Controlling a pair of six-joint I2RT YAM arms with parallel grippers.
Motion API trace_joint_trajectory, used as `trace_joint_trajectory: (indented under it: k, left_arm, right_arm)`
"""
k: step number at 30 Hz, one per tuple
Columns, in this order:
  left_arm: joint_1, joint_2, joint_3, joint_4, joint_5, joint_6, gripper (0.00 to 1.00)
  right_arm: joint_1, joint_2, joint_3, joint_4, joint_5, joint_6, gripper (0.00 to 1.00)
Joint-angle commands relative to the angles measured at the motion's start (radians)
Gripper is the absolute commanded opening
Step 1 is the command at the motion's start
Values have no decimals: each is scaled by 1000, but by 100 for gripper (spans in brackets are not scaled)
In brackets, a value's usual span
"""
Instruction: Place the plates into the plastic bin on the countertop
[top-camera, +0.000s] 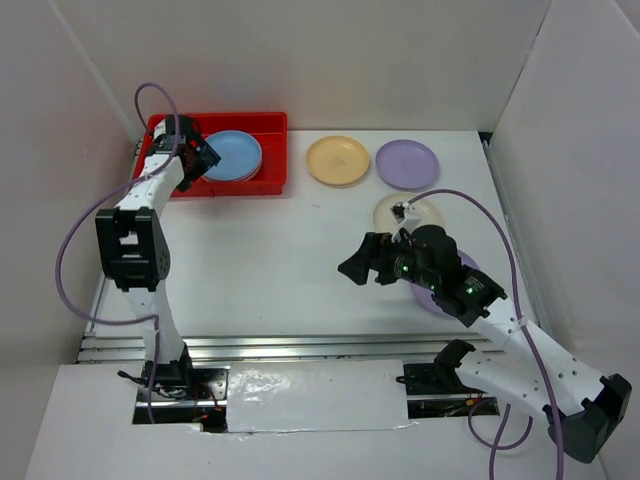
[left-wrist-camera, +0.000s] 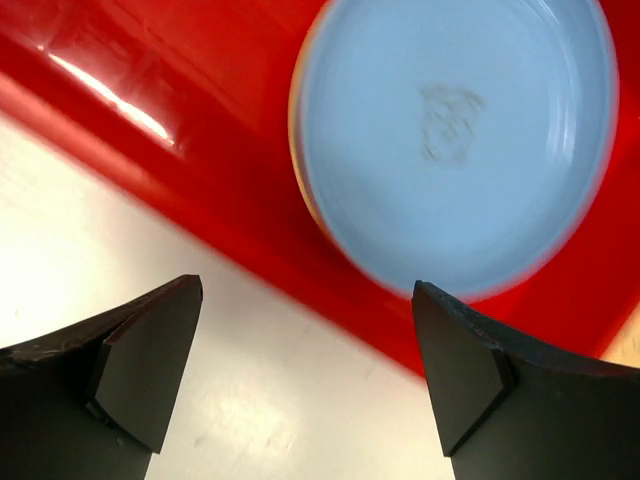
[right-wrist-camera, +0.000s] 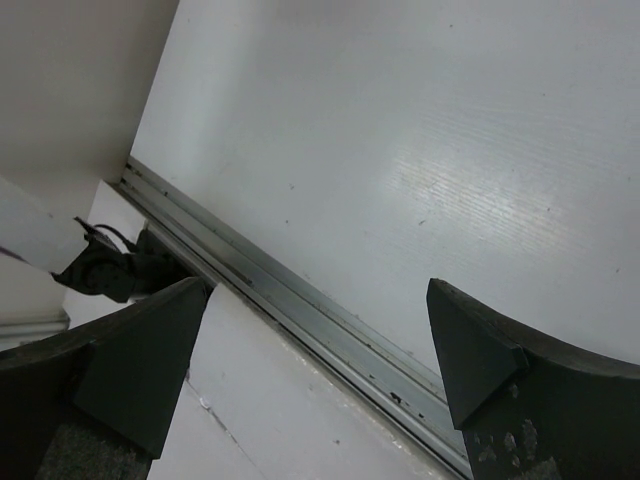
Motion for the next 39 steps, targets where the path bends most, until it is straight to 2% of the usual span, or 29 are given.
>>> trace_joint_trajectory:
  k: [1,2,3,4,6,7,11,14,18,22,27,29,31,35,36,39]
  left_arm:
    - [-96,-272,-169,118,-36,65,99]
    - [-157,-379,-218,144,-45,77,99]
    - [-188,-424,-266,171,-50,95,99]
    - [-266,-490,-332,171,-54,100,99]
    - [-347,-524,-389,171,-44,111,99]
    - [-434,-537,-441,189,-21,111,99]
    - [-650,-460,-489,284,70,112,99]
    - [-760,-307,-386,338,105,120,99]
    - [-814,-90,-302,497,197,86,99]
    - [-823,64,-213,637,254,56,99]
    - [-822,167,-183,720,214,-21,99]
    - [-825,187,-168,697,139,-44,98]
    - [-839,232,-95,581,42,-58,96]
    - [-851,347,114,338,-65,-73,81]
    - [-852,383,178,276,-77,-78,69]
    - [-859,404,203,254,-117,-81,52]
  right_arm:
    - [-10,6,10,59,51,12,100]
    - [-16,7,7,63,68,23,100]
    - [-25,9,0,65,85,51,100]
    - [-50,12,2,54,126,69,100]
    - [-70,3,-1,37,165,133,100]
    - [-84,-31,-4,10,207,160,100]
    - [-105,-161,-1,-125,546,285,100]
    - [-145,-296,23,-268,672,367,100]
    - [-180,-414,36,-329,708,367,100]
    - [-191,-468,43,-329,661,312,100]
    - [-193,-433,63,-326,565,241,100]
    - [-193,-429,56,-323,533,227,100]
    - [-194,-436,45,-311,513,221,100]
    - [-194,-453,34,-306,504,214,100]
    - [-194,-456,37,-314,504,212,100]
    - [-196,-467,49,-329,501,203,100]
